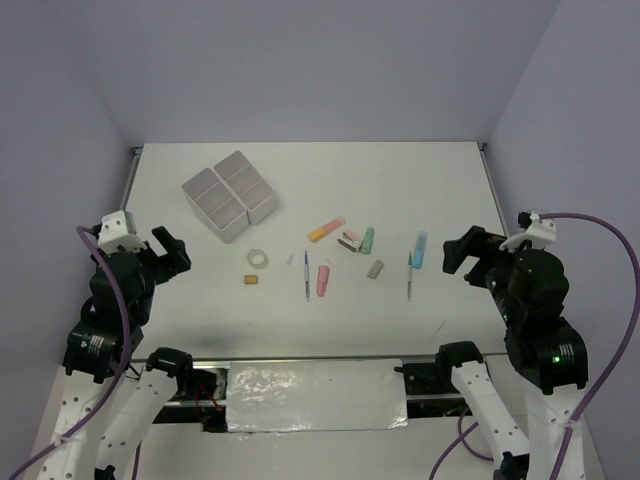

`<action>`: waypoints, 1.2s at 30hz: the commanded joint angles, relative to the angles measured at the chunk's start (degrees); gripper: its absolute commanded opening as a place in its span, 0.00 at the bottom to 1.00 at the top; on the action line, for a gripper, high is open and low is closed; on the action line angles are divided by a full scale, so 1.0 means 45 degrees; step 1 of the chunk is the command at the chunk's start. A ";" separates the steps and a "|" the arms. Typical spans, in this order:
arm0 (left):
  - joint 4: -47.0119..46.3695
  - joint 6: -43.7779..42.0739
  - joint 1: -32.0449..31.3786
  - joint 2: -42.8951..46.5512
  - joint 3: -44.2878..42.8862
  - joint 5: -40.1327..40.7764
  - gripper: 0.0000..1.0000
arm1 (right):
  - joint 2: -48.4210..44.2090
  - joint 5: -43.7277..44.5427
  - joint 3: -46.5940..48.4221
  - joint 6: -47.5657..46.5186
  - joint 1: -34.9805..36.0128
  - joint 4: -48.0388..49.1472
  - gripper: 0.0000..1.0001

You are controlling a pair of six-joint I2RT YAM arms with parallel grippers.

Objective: Sort the stationery into containers
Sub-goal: Pick up the pen from the center of the board.

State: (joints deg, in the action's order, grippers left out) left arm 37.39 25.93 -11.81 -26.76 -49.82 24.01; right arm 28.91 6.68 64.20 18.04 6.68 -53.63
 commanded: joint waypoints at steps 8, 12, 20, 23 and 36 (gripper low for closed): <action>-0.0359 0.0213 -0.0051 -0.0498 -0.0042 -0.0062 0.99 | 0.1055 -0.2691 -0.0028 0.0637 0.0215 0.1270 1.00; -0.0378 0.0136 -0.0050 -0.0478 -0.0042 -0.0198 0.99 | 0.3527 -0.3730 -0.0809 0.1458 0.0235 0.1974 1.00; -0.0554 0.0038 -0.0187 -0.0244 0.0134 -0.0492 0.99 | 0.8456 0.0899 -0.1864 0.0990 0.1700 0.2579 0.87; -0.0632 -0.0020 -0.0324 -0.0400 0.0154 -0.0686 0.99 | 0.9315 0.1171 -0.2273 0.0893 0.1778 0.3086 0.76; -0.0690 -0.0079 -0.0402 -0.0810 0.0173 -0.0960 0.99 | 1.3026 0.0704 -0.3115 0.0639 0.1798 0.4963 0.61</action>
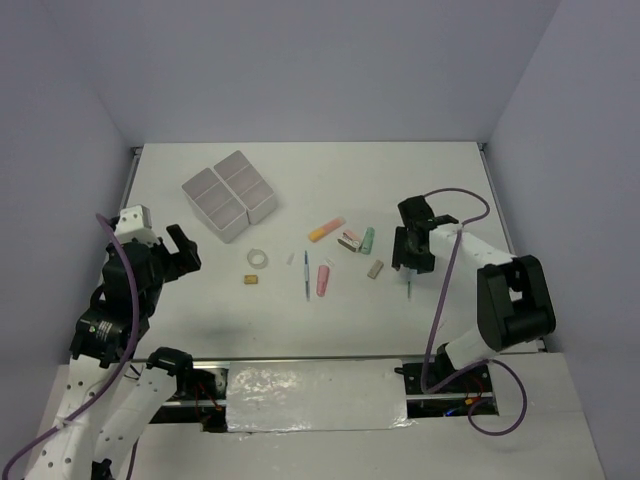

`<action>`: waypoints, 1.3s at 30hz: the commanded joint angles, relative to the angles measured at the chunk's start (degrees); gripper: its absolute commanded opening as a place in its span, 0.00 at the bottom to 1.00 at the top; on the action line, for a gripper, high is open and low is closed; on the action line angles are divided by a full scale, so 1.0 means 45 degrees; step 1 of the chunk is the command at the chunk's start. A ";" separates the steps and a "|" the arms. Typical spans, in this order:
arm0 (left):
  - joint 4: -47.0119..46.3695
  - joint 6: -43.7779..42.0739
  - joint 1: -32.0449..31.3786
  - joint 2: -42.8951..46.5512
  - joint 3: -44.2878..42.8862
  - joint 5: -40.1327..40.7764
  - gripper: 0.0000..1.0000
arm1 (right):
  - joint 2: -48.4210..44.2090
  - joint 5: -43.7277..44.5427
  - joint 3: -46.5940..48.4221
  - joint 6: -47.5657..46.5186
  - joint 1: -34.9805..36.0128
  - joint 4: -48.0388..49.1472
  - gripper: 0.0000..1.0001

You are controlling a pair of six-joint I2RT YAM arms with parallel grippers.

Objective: Sort the stationery into containers
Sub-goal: Pick up the pen from the center of the board.

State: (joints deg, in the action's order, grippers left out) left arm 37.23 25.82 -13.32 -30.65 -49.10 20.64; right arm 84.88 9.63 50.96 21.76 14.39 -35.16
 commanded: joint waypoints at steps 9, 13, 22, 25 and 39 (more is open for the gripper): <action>-0.0618 -0.0055 -0.0086 -0.0180 -0.0007 -0.0291 0.99 | 0.1626 -0.0224 -0.0347 -0.0089 -0.0014 0.1405 0.56; -0.0637 -0.0075 -0.0086 -0.0122 0.0013 -0.0271 0.99 | 0.1703 -0.0772 -0.0465 -0.0148 -0.0151 0.1407 0.50; -0.0598 -0.0055 -0.0164 -0.0102 -0.0007 -0.0212 0.99 | 0.1958 -0.0967 -0.0328 -0.0304 -0.0132 0.1094 0.17; -0.0715 -0.0113 -0.0184 -0.0218 0.0013 -0.0329 0.99 | 0.2016 -0.1065 -0.0309 -0.0362 -0.0132 0.0938 0.00; -0.1692 0.1644 -0.4554 -0.7217 -0.1938 -0.1463 0.99 | -0.4054 -0.1924 0.0374 0.0418 0.1292 -0.0623 0.00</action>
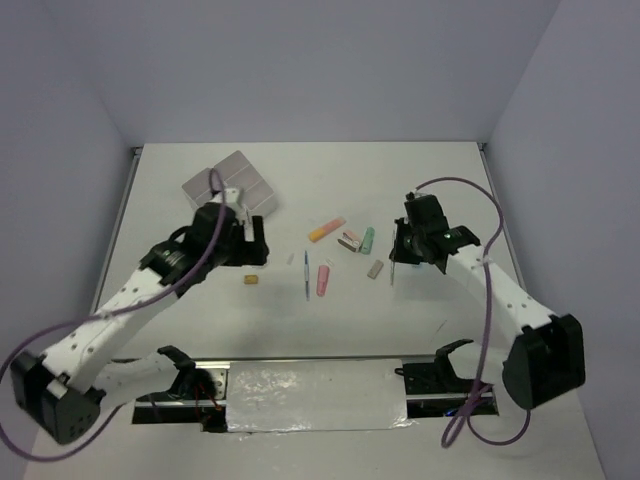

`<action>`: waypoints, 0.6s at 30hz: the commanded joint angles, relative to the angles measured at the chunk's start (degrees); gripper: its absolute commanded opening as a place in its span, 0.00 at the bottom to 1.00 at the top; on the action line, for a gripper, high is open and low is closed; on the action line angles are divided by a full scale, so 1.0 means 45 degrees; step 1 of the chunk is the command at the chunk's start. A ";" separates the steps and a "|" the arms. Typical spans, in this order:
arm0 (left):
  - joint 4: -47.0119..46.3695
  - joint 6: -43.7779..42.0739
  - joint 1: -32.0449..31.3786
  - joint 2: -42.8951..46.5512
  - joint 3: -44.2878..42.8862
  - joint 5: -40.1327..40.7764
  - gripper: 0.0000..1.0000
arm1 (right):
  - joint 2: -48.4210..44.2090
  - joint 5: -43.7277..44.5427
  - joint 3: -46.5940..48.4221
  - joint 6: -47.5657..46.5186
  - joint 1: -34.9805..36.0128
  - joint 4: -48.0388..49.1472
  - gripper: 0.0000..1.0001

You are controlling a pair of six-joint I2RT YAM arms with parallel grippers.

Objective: Sort the stationery into containers
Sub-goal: Pick up the pen from the center of the board, then pick up the pen cap from the center of the board.

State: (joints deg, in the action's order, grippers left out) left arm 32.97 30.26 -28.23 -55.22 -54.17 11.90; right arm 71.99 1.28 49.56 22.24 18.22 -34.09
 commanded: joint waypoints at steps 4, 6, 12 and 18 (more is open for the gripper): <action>-0.1894 0.0366 -0.1461 -0.4658 -0.1438 -0.0280 0.92 | -0.2964 0.0242 0.0842 0.0468 0.1223 -0.1565 0.00; -0.2113 0.0248 -0.1462 -0.6214 -0.1729 -0.0243 0.86 | -0.3358 0.0575 0.0881 0.0546 0.1556 -0.2033 0.00; -0.1761 -0.0454 -0.1500 -0.9227 -0.3818 -0.0359 0.69 | -0.4179 0.0908 0.0901 0.0488 0.2026 -0.2601 0.00; -0.1702 -0.0787 -0.1500 -1.0598 -0.4386 -0.0496 0.66 | -0.4512 0.0770 0.0628 0.0273 0.2104 -0.2484 0.00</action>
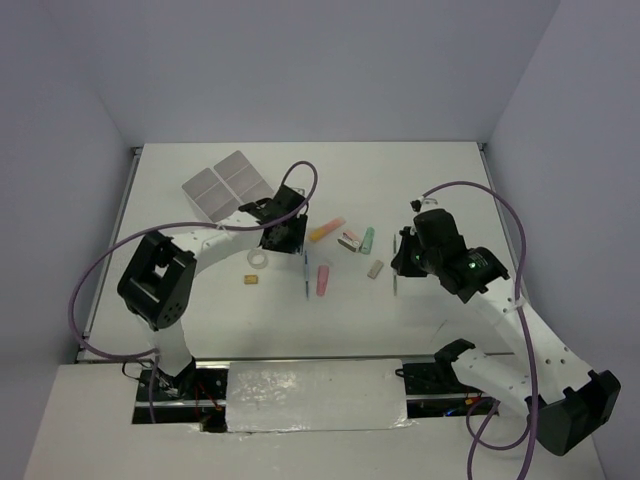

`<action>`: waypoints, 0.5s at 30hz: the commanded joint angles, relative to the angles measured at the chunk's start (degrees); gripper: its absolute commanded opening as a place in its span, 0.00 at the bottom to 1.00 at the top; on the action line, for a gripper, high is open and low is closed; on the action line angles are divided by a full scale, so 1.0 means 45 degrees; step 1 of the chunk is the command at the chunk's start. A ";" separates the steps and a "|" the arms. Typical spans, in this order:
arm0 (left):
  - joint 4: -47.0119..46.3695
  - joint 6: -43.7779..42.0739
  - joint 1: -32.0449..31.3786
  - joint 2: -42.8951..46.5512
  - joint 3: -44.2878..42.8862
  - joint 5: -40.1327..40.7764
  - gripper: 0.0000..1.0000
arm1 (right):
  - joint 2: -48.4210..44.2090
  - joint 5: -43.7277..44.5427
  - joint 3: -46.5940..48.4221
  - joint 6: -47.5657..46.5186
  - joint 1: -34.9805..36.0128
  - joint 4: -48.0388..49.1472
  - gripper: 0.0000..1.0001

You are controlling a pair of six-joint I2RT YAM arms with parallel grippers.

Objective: Sort the stationery into containers
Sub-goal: Pick up the pen cap from the center of the board.

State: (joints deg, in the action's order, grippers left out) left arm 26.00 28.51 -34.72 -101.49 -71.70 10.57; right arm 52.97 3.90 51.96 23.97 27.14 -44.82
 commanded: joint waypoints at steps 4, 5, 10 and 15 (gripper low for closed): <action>0.0238 -0.0496 -0.0038 -0.0961 -0.0863 0.0191 0.59 | -0.0326 0.0149 -0.0043 -0.0189 0.0142 -0.0041 0.00; 0.0315 -0.0516 -0.0058 -0.1097 -0.0902 0.0171 0.55 | -0.0326 0.0168 -0.0044 -0.0208 0.0142 -0.0041 0.00; 0.0336 -0.0496 -0.0039 -0.1313 -0.0824 0.0113 0.51 | -0.0443 0.0168 -0.0141 -0.0287 0.0161 -0.0002 0.00; 0.0317 -0.0457 -0.0058 -0.1586 -0.0688 0.0015 0.48 | -0.0385 0.0110 -0.0142 -0.0306 0.0161 0.0077 0.00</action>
State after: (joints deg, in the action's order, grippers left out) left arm 27.27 27.00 -34.72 -107.15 -74.26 10.81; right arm 51.99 3.90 51.51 23.09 27.24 -44.77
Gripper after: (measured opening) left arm 0.483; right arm 0.041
